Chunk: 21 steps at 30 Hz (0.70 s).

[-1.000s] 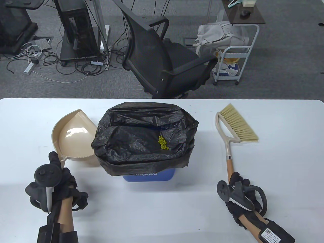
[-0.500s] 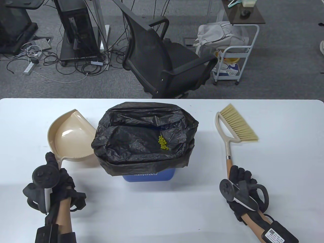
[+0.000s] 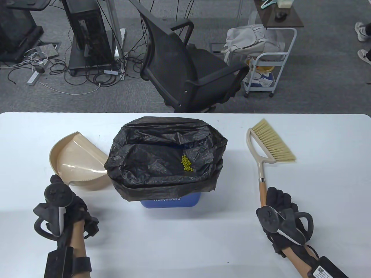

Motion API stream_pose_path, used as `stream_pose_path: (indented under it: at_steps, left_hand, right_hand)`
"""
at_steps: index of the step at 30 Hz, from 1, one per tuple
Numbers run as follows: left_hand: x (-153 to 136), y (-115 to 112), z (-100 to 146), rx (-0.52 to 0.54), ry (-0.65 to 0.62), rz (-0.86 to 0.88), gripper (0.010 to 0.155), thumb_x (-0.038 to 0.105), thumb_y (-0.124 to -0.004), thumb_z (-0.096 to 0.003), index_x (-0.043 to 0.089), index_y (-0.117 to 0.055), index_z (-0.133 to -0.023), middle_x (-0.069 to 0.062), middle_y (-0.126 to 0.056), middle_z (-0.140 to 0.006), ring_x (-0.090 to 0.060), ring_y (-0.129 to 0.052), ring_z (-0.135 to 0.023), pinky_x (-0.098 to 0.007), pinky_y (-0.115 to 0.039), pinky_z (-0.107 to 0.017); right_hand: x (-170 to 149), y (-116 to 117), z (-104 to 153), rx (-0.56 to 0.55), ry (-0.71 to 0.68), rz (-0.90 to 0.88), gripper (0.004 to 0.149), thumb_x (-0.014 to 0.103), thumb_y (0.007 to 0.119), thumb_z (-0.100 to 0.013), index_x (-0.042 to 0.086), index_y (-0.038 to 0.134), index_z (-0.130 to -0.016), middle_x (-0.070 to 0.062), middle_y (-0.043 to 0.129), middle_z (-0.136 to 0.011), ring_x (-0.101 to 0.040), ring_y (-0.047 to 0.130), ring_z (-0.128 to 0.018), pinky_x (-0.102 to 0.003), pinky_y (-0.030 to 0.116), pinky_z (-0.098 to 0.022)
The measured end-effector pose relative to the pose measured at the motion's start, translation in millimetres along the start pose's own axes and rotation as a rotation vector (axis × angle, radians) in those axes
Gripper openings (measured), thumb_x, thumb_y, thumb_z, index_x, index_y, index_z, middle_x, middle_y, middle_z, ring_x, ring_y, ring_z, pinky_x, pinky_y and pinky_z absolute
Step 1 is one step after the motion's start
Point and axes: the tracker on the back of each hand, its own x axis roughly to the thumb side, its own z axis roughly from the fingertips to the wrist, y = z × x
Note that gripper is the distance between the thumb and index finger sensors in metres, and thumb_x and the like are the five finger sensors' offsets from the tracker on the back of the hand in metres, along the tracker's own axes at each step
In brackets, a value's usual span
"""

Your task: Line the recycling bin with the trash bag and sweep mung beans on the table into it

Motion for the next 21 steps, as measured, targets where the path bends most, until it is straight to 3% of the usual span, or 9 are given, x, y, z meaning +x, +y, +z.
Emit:
stream_pose_path:
  at_steps: [21]
  left_hand:
    - [-10,-20,-10,0.002,0.067,-0.112,0.07,0.014,-0.087,-0.0472,0.012,-0.06,-0.112,-0.025,-0.081,-0.102,-0.05,-0.098,-0.078,-0.084,-0.062,-0.059]
  right_hand:
    - [1,-3,3,-0.003,-0.017,-0.022,0.082,0.041,0.073,-0.05,-0.015,0.054,-0.106,-0.041,0.072,-0.096,-0.063,0.077,-0.086,-0.07,0.071,-0.055]
